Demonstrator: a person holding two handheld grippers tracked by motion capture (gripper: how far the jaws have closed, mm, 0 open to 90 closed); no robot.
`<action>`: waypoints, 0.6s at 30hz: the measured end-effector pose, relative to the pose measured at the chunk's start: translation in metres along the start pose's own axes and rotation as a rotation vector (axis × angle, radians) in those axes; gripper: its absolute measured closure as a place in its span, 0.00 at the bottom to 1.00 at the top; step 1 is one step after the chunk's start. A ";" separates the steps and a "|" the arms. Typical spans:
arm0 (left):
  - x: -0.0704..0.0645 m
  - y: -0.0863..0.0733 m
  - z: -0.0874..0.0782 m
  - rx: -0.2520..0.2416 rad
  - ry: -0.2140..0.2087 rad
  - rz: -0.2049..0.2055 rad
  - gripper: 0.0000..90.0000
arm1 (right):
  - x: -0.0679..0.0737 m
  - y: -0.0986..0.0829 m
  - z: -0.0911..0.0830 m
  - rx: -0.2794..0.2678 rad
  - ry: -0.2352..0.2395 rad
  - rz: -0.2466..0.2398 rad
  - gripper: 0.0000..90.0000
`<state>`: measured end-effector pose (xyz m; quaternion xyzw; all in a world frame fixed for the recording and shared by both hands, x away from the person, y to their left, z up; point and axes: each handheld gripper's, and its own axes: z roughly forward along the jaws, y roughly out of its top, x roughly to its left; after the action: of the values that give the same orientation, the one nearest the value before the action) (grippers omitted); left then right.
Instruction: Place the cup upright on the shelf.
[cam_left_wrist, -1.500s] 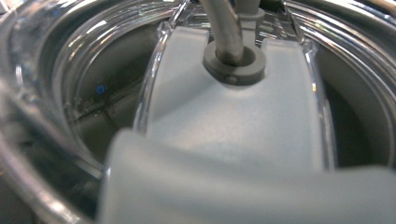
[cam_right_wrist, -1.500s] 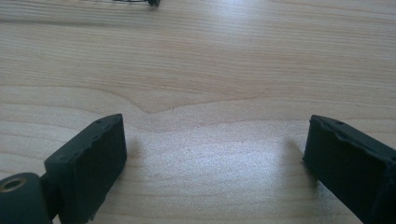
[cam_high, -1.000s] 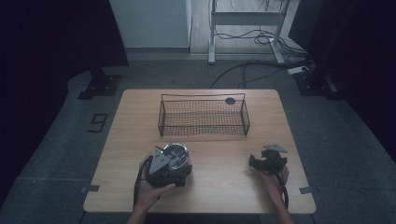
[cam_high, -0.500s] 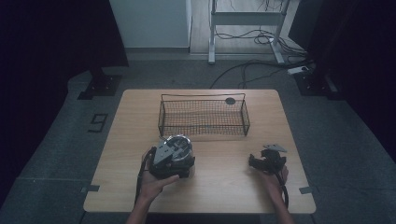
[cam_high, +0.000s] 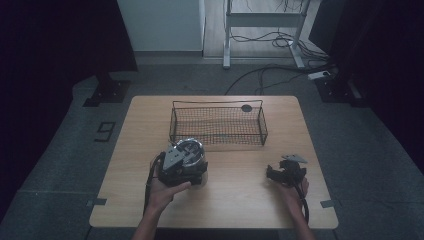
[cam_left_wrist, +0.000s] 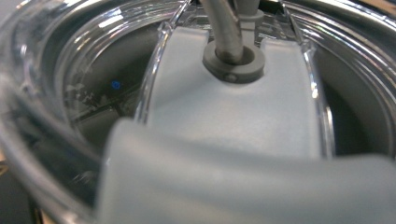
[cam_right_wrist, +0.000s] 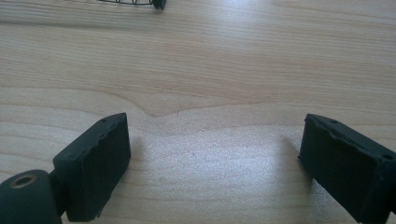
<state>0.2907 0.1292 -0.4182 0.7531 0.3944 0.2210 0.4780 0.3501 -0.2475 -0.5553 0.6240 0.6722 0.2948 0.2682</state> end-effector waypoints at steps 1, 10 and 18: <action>0.000 0.001 0.000 -0.001 0.000 0.001 0.04 | 0.000 0.000 0.000 0.000 0.000 0.000 0.10; 0.000 0.005 0.003 0.001 -0.001 0.001 0.04 | 0.000 0.000 0.000 0.001 -0.001 -0.002 0.10; 0.000 0.010 0.004 -0.003 -0.007 0.005 0.04 | 0.000 0.000 0.000 0.000 0.000 -0.004 0.11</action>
<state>0.2975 0.1246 -0.4112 0.7541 0.3905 0.2204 0.4799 0.3498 -0.2474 -0.5550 0.6226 0.6735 0.2945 0.2686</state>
